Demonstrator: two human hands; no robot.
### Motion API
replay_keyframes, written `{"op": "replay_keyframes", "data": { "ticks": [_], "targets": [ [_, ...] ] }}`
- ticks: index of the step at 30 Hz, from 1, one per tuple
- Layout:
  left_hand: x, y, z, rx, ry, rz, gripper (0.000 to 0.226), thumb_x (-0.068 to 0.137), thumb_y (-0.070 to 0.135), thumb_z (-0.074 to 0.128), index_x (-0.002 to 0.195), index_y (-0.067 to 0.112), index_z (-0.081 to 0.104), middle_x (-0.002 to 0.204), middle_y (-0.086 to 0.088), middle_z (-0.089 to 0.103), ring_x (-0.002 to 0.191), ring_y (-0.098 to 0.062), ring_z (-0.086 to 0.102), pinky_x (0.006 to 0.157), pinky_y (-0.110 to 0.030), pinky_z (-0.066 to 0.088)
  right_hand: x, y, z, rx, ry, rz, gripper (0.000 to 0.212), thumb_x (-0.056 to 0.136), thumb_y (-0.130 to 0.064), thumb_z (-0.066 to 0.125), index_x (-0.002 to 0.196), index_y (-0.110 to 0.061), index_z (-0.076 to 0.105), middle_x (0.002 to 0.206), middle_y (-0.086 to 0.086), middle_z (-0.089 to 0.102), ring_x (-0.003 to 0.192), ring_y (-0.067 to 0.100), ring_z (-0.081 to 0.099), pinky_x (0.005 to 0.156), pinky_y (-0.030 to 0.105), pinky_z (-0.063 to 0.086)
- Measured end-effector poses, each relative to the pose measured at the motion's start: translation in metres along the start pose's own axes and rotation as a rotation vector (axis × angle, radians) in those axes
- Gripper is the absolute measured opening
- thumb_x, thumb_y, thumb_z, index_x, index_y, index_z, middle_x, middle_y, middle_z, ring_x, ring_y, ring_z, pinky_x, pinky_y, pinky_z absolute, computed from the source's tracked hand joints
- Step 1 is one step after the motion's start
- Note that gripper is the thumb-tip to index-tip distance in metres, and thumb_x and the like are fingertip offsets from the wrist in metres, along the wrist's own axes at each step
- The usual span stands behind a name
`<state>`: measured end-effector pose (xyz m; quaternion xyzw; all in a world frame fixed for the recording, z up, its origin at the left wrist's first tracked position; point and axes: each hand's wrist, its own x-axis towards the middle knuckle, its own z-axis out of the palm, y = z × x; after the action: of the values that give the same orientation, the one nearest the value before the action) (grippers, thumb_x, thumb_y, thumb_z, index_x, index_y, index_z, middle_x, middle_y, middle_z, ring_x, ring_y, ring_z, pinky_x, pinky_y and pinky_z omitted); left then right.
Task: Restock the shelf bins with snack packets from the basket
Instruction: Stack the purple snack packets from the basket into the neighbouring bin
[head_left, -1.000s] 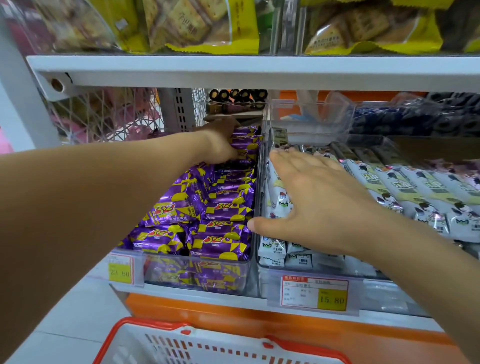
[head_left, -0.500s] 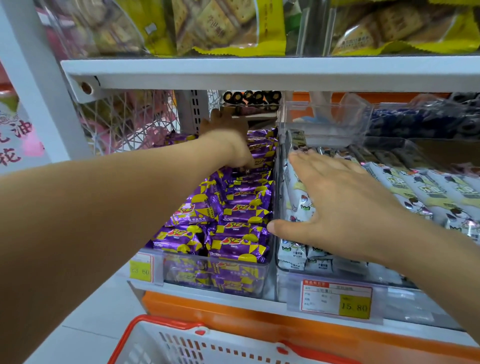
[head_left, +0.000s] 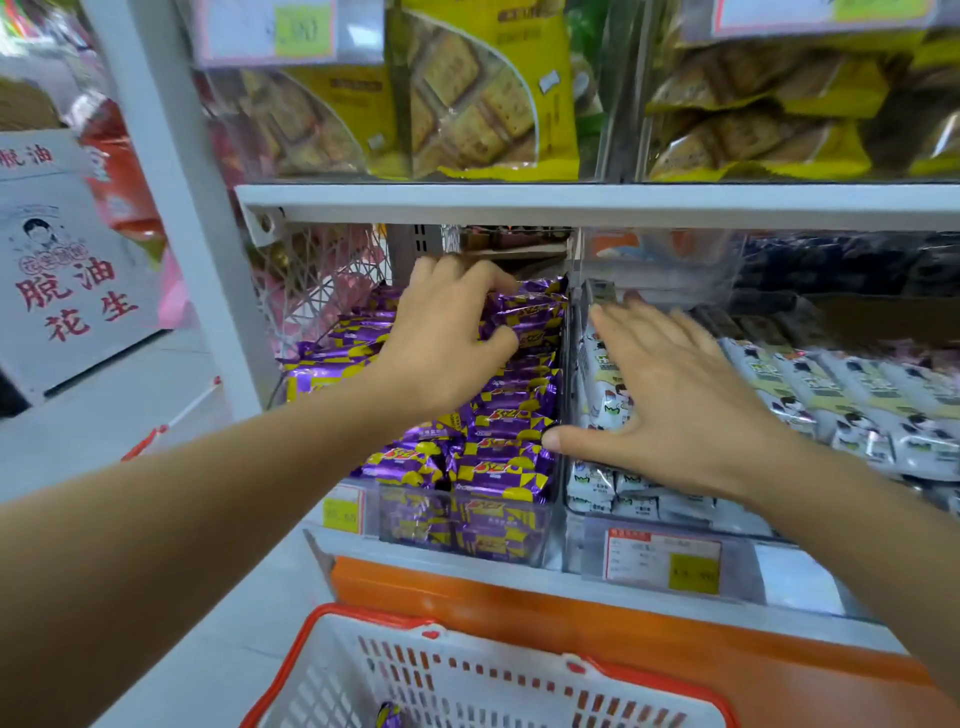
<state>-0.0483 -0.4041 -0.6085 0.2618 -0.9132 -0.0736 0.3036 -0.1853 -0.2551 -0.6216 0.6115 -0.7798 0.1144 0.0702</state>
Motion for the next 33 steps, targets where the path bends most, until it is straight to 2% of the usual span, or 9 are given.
{"op": "replay_keyframes", "data": {
  "ticks": [2, 4, 6, 8, 13, 19, 22, 27, 33],
  "targets": [
    [-0.033, 0.000, -0.014, -0.021, 0.069, 0.108, 0.047, 0.078, 0.035, 0.041, 0.116, 0.017, 0.062, 0.112, -0.005, 0.053, 0.111, -0.023, 0.038, 0.094, -0.029, 0.030, -0.007, 0.002, -0.001, 0.022, 0.132, -0.095, 0.113, 0.065, -0.090, 0.029, 0.153, -0.020, 0.021, 0.161, 0.000, 0.020, 0.149, 0.015, 0.009, 0.122, 0.039, 0.004],
    [-0.065, -0.001, -0.025, 0.001, 0.096, 0.182, 0.042, 0.076, 0.030, 0.042, 0.109, 0.016, 0.065, 0.105, -0.005, 0.054, 0.105, -0.022, 0.040, 0.090, -0.028, 0.030, -0.021, -0.002, -0.007, 0.056, 0.256, -0.233, 0.085, 0.078, -0.074, 0.044, 0.141, -0.017, 0.046, 0.148, 0.006, 0.044, 0.141, 0.023, 0.034, 0.115, 0.048, 0.026],
    [-0.098, 0.001, -0.031, 0.010, 0.065, 0.206, 0.037, 0.077, 0.025, 0.044, 0.104, 0.015, 0.067, 0.099, -0.005, 0.056, 0.099, -0.024, 0.044, 0.087, -0.029, 0.031, -0.043, -0.012, -0.012, 0.087, 0.331, -0.395, 0.050, 0.088, -0.049, 0.053, 0.122, -0.013, 0.062, 0.123, 0.007, 0.063, 0.116, 0.028, 0.056, 0.095, 0.047, 0.044],
    [-0.133, 0.004, -0.029, -0.053, -0.020, 0.178, 0.034, 0.076, 0.024, 0.044, 0.099, 0.015, 0.068, 0.095, -0.005, 0.058, 0.094, -0.023, 0.048, 0.084, -0.027, 0.033, -0.070, -0.023, -0.009, 0.140, 0.294, -0.504, 0.030, 0.090, -0.033, 0.053, 0.105, -0.013, 0.069, 0.098, 0.004, 0.069, 0.092, 0.027, 0.063, 0.078, 0.040, 0.049],
    [-0.222, 0.022, 0.016, -0.148, -0.507, 0.009, 0.025, 0.081, 0.025, 0.048, 0.093, 0.021, 0.070, 0.089, 0.001, 0.068, 0.082, -0.018, 0.062, 0.077, -0.030, 0.046, -0.136, -0.029, 0.045, 0.130, -0.111, -0.517, 0.022, 0.087, -0.032, 0.050, 0.089, -0.023, 0.070, 0.080, -0.004, 0.067, 0.077, 0.022, 0.064, 0.066, 0.037, 0.054],
    [-0.304, 0.029, 0.102, -0.019, -0.993, -0.066, 0.027, 0.093, 0.023, 0.052, 0.117, 0.022, 0.064, 0.118, -0.001, 0.066, 0.113, -0.020, 0.057, 0.091, -0.028, 0.041, -0.179, -0.006, 0.109, 0.051, -0.798, -0.394, 0.032, 0.099, -0.033, 0.049, 0.128, -0.023, 0.058, 0.131, -0.005, 0.058, 0.115, 0.013, 0.053, 0.095, 0.024, 0.041],
    [-0.334, 0.005, 0.134, 0.021, -1.053, -0.237, 0.030, 0.092, 0.026, 0.052, 0.119, 0.020, 0.062, 0.125, -0.002, 0.061, 0.121, -0.020, 0.053, 0.100, -0.027, 0.039, -0.187, -0.004, 0.126, 0.000, -1.024, -0.417, 0.040, 0.101, -0.036, 0.046, 0.138, -0.023, 0.046, 0.135, 0.000, 0.049, 0.118, 0.017, 0.048, 0.091, 0.025, 0.036],
    [-0.377, -0.046, 0.167, 0.123, -1.182, -0.516, 0.040, 0.092, 0.030, 0.053, 0.130, 0.016, 0.050, 0.136, -0.008, 0.050, 0.126, -0.025, 0.048, 0.101, -0.033, 0.041, -0.175, -0.015, 0.173, 0.013, -1.211, -0.386, 0.044, 0.100, -0.037, 0.047, 0.141, -0.020, 0.042, 0.134, 0.007, 0.049, 0.117, 0.025, 0.050, 0.093, 0.035, 0.042],
    [-0.393, -0.072, 0.197, 0.148, -1.098, -0.726, 0.047, 0.092, 0.029, 0.050, 0.133, 0.008, 0.039, 0.133, -0.014, 0.045, 0.124, -0.032, 0.045, 0.095, -0.035, 0.040, -0.175, -0.050, 0.278, 0.059, -1.306, 0.026, 0.050, 0.099, -0.032, 0.051, 0.139, -0.005, 0.037, 0.134, 0.016, 0.049, 0.118, 0.030, 0.052, 0.090, 0.035, 0.045]
  ]
}}
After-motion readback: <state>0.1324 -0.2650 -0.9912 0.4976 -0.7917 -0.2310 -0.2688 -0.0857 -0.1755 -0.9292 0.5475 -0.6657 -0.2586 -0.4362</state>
